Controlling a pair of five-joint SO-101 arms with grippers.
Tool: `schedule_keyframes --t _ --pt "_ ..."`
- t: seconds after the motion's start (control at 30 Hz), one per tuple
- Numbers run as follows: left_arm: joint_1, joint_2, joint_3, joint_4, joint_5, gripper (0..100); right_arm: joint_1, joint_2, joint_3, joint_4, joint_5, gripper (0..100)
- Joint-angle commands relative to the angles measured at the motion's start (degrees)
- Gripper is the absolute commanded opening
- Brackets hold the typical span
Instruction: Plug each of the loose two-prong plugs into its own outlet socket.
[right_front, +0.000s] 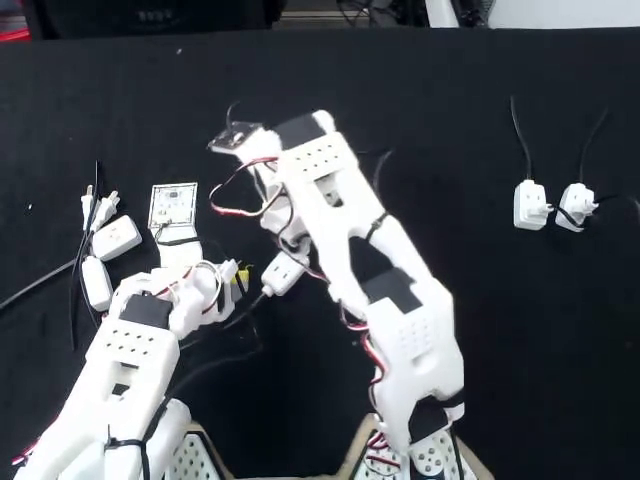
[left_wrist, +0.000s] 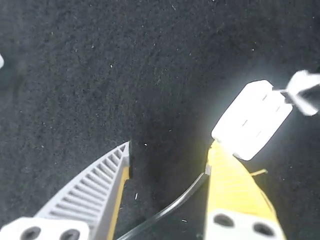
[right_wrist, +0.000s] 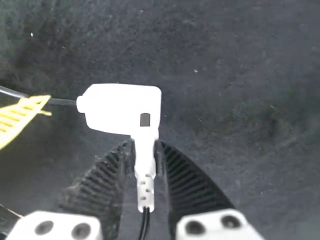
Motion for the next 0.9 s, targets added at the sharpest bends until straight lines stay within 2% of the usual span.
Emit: schedule_keyframes --t 0.0,0.2,0.3,0.43,0.63,0.7,0.87 --pt "-0.6 -1.5 -1.3 -0.7 0.5 25 2.2 -5.9 -0.7 0.6 0.1 1.0" --pt "-0.6 -1.5 -1.3 -0.7 0.4 25 3.9 -8.0 -0.7 0.0 0.1 1.0" --pt "-0.6 -1.5 -1.3 -0.7 0.4 25 7.1 -7.7 1.7 -5.8 -1.2 1.0" --pt "-0.7 -1.5 -1.3 -0.7 0.4 25 10.1 -9.4 13.3 -19.2 -2.4 1.0" --pt "-0.7 -1.5 -1.3 -0.7 0.4 25 10.0 -15.4 35.8 -40.1 -2.8 1.0" --pt "-0.7 -1.5 -1.3 -0.7 0.4 25 10.1 -18.6 41.7 -43.7 -2.9 1.0" --pt "-0.7 -1.5 -1.3 -0.7 0.4 25 10.2 -24.6 50.2 -44.0 -2.8 2.1"
